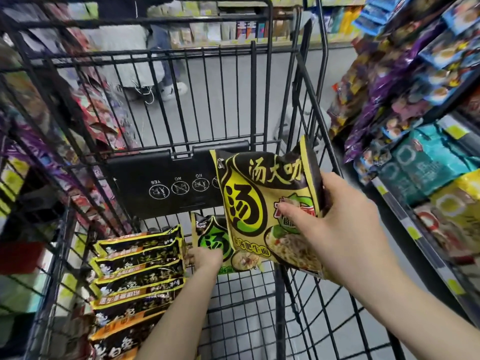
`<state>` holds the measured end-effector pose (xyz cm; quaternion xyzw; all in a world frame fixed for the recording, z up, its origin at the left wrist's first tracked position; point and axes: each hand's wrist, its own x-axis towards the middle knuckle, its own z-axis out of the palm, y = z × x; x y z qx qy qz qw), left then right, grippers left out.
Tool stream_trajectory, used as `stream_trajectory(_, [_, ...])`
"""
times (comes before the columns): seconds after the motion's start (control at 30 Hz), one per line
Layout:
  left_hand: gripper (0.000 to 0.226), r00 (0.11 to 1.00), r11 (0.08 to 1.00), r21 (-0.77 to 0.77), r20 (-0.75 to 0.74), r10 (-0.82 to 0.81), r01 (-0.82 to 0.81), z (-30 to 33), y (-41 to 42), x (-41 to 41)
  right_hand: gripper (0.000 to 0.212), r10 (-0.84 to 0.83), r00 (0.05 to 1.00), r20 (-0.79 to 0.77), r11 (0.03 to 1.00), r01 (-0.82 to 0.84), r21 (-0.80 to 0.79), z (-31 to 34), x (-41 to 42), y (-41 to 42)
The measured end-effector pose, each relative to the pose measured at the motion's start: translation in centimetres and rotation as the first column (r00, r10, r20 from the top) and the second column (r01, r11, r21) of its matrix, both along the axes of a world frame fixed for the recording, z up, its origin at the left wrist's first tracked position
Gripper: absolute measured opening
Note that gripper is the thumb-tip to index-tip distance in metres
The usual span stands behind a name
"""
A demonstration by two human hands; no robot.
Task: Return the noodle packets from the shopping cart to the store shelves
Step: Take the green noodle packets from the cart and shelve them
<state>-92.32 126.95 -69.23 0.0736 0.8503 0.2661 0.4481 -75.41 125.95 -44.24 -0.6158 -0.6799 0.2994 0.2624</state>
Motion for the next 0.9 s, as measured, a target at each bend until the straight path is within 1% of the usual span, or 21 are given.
stream_trajectory(0.13, [0.072,1.0,0.999,0.033,-0.004,0.004,-0.004,-1.4,-0.5,-0.8,0.026,-0.01,1.0,-0.005,1.0,0.01,0.0,0.0,0.1,0.0])
stream_trajectory(0.2, [0.077,1.0,0.999,0.054,0.03,0.004,-0.005,-4.0,-0.7,-1.6,0.026,-0.008,1.0,0.0,1.0,0.008,-0.001,0.0,0.0,0.1])
stream_trajectory(0.27, [0.083,0.999,0.997,0.071,0.05,0.018,-0.022,-8.8,-0.7,-2.7,0.025,-0.011,1.0,0.003,1.0,0.011,0.005,0.0,0.0,0.0])
stream_trajectory(0.3, [0.083,0.998,0.996,0.085,0.049,0.026,-0.03,-10.4,-0.7,-3.0,0.025,-0.012,1.0,0.002,1.0,0.012,0.008,0.0,0.0,0.1])
stream_trajectory(0.33, [0.078,0.998,0.995,0.097,0.047,0.03,-0.035,-10.2,-0.8,-3.0,0.025,-0.014,1.0,-0.002,1.0,0.014,0.012,0.0,0.0,0.0])
stream_trajectory(0.4, [0.053,0.999,0.993,0.122,0.047,-0.001,-0.005,-7.4,-1.4,-2.4,0.025,-0.018,1.0,-0.013,1.0,0.018,0.017,0.0,0.1,0.1])
stream_trajectory(0.43, [0.039,0.999,0.988,0.15,0.04,-0.024,0.018,-4.7,-1.9,-1.9,0.024,-0.02,1.0,-0.019,1.0,0.021,0.022,0.1,0.1,0.0])
stream_trajectory(0.47, [0.031,0.998,0.983,0.178,0.038,-0.048,0.04,-2.6,-2.2,-1.4,0.023,-0.02,1.0,-0.022,0.999,0.021,0.025,0.2,0.1,0.0])
stream_trajectory(0.57, [0.029,0.99,0.958,0.251,-0.007,-0.142,0.139,0.3,-2.8,-0.6,0.022,-0.013,1.0,-0.022,0.999,0.013,0.039,0.7,0.3,0.0])
stream_trajectory(0.73, [0.029,0.962,0.917,0.294,-0.115,-0.246,0.27,3.5,-3.5,-0.5,0.021,-0.018,0.999,-0.026,0.998,0.02,0.056,1.8,0.7,-0.2])
stream_trajectory(0.83, [0.025,0.953,0.902,0.308,-0.079,-0.293,0.303,6.4,-4.0,-1.1,0.02,-0.018,1.0,-0.023,0.997,0.019,0.07,2.8,0.9,-0.6])
stream_trajectory(0.9, [0.027,0.95,0.893,0.328,-0.058,-0.306,0.308,7.8,-4.2,-1.8,0.022,-0.021,0.999,-0.025,0.997,0.023,0.074,3.4,1.0,-0.7])
